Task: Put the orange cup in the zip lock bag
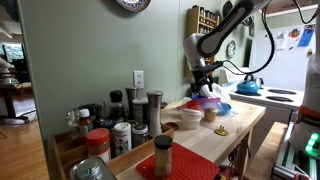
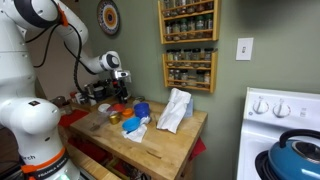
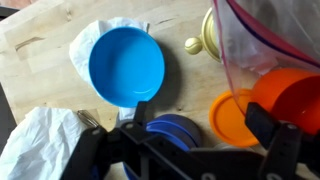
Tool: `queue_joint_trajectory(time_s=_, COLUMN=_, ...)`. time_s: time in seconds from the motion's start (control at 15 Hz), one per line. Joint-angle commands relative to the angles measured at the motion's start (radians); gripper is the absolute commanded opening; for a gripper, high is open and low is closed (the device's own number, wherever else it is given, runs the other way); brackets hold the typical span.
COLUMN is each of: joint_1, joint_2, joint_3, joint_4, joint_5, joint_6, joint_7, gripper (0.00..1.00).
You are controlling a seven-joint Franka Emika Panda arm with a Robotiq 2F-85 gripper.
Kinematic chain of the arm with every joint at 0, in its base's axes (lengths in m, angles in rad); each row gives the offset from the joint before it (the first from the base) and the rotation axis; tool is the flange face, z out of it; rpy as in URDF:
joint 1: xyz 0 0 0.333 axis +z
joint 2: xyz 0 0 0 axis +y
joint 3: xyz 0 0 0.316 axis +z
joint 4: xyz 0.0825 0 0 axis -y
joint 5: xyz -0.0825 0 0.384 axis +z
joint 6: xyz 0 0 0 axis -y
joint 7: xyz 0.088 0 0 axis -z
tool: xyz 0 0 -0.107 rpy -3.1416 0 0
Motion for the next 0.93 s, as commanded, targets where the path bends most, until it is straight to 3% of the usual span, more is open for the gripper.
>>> queue_joint_trajectory(time_s=0.0, joint_1=-0.004, joint_2=-0.002, joint_3=-0.003, joint_4=-0.017, joint_5=-0.009, joint_6=-0.024, joint_7=-0.074, gripper=1.00)
queue_joint_trajectory(time_s=0.13, joint_1=-0.001, joint_2=0.011, joint_3=-0.001, joint_4=-0.018, joint_5=-0.004, joint_6=-0.023, joint_7=-0.108, gripper=0.84)
queue_joint_trajectory(time_s=0.2, joint_1=0.000, joint_2=0.019, joint_3=0.000, joint_4=-0.018, joint_5=-0.004, joint_6=-0.023, joint_7=-0.123, gripper=0.70)
queue_joint_trajectory(time_s=0.27, joint_1=0.001, joint_2=0.026, joint_3=0.000, joint_4=-0.017, joint_5=-0.002, joint_6=-0.023, joint_7=-0.140, gripper=0.67)
queue_joint_trajectory(time_s=0.4, joint_1=0.003, joint_2=0.037, joint_3=-0.001, joint_4=-0.016, joint_5=-0.001, joint_6=-0.024, joint_7=-0.163, gripper=0.52)
queue_joint_trajectory(time_s=0.53, joint_1=0.003, joint_2=0.040, joint_3=-0.003, joint_4=-0.015, joint_5=0.006, joint_6=-0.026, joint_7=-0.181, gripper=0.87)
queue_joint_trajectory(time_s=0.6, joint_1=0.003, joint_2=0.042, joint_3=-0.003, joint_4=-0.015, joint_5=0.010, joint_6=-0.027, joint_7=-0.193, gripper=0.88)
queue_joint_trajectory(time_s=0.67, joint_1=0.003, joint_2=0.046, joint_3=-0.003, joint_4=-0.014, joint_5=0.016, joint_6=-0.029, joint_7=-0.211, gripper=0.79)
queue_joint_trajectory(time_s=0.73, joint_1=0.004, joint_2=0.049, joint_3=-0.002, joint_4=-0.014, joint_5=0.018, joint_6=-0.029, joint_7=-0.222, gripper=0.57)
queue_joint_trajectory(time_s=0.87, joint_1=0.004, joint_2=0.056, joint_3=-0.001, joint_4=-0.014, joint_5=0.028, joint_6=-0.026, joint_7=-0.254, gripper=0.53)
